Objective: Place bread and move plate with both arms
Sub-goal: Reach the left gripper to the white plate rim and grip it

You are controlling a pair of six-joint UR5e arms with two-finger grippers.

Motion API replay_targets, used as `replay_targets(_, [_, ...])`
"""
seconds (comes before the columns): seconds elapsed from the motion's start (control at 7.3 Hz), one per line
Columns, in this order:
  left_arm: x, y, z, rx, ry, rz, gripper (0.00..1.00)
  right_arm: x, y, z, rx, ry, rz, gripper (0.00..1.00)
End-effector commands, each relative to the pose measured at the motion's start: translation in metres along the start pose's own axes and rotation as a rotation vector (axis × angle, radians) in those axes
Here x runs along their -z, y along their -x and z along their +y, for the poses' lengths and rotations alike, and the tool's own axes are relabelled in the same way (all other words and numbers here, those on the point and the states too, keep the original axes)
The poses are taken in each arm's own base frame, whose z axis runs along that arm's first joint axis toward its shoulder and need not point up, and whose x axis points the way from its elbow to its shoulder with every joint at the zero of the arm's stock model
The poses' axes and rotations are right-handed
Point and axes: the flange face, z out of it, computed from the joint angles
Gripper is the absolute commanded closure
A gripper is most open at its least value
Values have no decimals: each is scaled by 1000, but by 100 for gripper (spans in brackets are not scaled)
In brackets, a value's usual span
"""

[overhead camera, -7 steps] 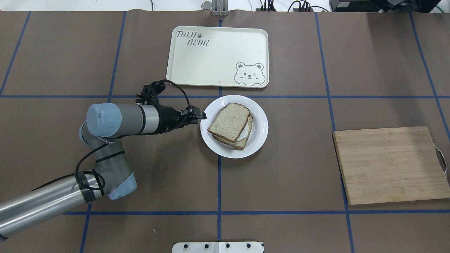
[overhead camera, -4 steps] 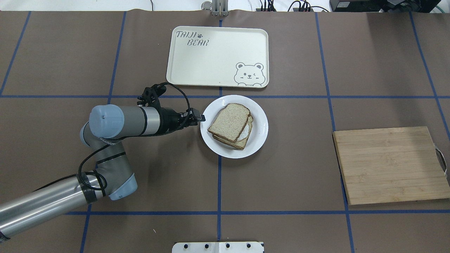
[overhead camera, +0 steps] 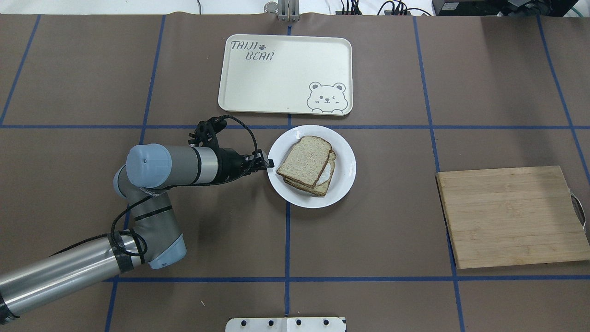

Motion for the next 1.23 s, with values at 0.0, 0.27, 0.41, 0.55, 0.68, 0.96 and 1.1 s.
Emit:
replay_targets(0.0, [-1,1,0,1,-4,-4,75,-1,-1,-1,0,0,0,0])
replay_targets(0.27, [-5,4,6,2,3,-11,74,-1,-1,-1,0,0,0,0])
replay_targets(0.41, [-8,4,13,2,13,-13,74,-2,-1,0,0,0,0,0])
replay_targets(0.55, [-9,4,15,1,11,-12,74,-2,-1,0,0,0,0,0])
replay_targets(0.68, [-13,-1,21,0,6,-5,74,-2,-1,0,0,0,0,0])
replay_targets(0.96, [-17,-15,25,-2,5,14,75,-1,-1,0,2,-3,1,0])
replay_targets(1.1, [-21,-8,27,-2,-1,4,81,-1,-1,0,0,-3,1,0])
